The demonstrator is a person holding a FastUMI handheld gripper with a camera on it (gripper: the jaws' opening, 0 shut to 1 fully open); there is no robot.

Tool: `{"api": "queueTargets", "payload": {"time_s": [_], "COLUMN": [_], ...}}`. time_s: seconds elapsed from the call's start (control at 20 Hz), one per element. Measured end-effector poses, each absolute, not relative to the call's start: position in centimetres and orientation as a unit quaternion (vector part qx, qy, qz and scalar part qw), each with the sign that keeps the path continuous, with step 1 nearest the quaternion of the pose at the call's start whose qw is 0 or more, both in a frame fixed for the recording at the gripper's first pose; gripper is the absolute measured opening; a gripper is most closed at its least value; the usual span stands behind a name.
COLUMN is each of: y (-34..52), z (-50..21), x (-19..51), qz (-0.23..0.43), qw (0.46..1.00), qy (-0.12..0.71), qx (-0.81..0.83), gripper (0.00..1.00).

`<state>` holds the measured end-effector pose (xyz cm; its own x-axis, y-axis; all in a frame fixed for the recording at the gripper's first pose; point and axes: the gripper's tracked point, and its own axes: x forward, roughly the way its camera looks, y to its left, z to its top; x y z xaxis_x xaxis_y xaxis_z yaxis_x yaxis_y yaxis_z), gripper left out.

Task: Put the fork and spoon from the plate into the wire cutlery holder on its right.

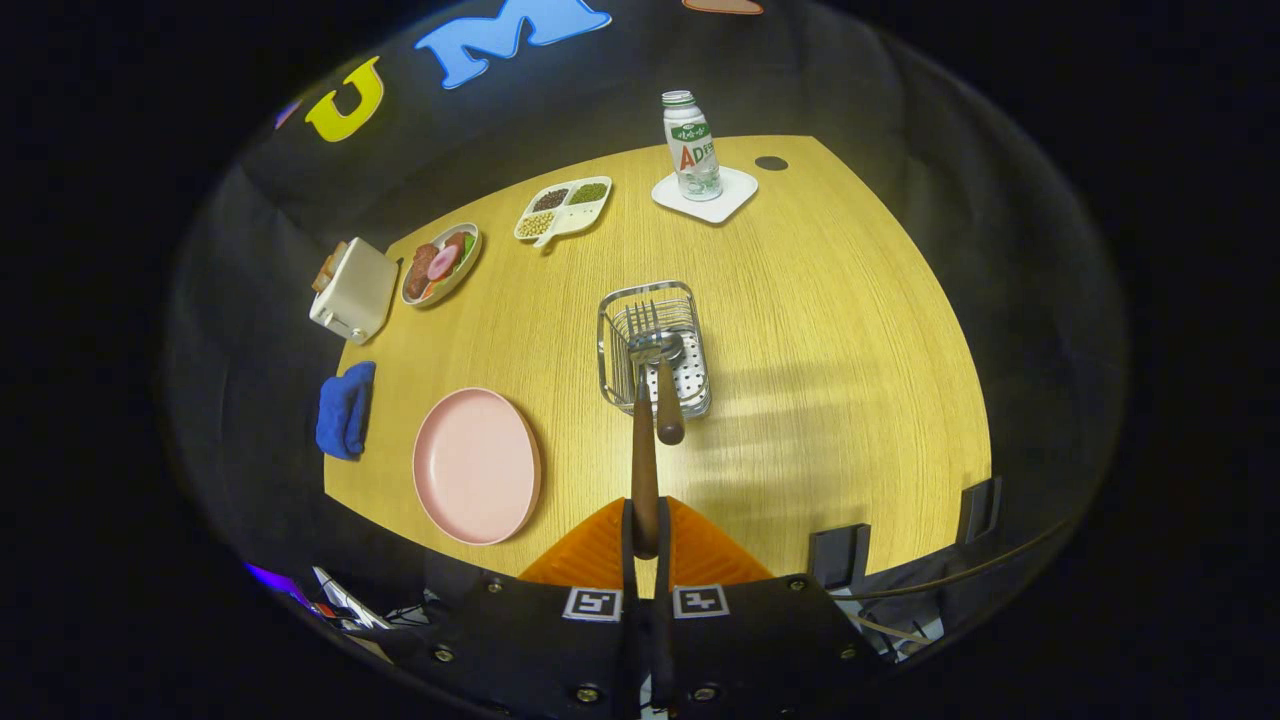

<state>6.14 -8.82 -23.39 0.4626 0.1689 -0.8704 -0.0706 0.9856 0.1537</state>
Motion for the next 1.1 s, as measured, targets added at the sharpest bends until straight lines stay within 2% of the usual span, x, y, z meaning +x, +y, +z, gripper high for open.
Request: {"api": "queueTargets", "payload": {"time_s": [0.75,1.1], "y": [-8.9,-8.9], "z": [-22.6,-22.7], "x": [6.3,7.2], "qz": [0.068,0.053], "qw": [0.797,0.797], "qy": [0.600,0.602], "qx": [-0.007,-0.015], "gripper": [0.04,0.08]}}
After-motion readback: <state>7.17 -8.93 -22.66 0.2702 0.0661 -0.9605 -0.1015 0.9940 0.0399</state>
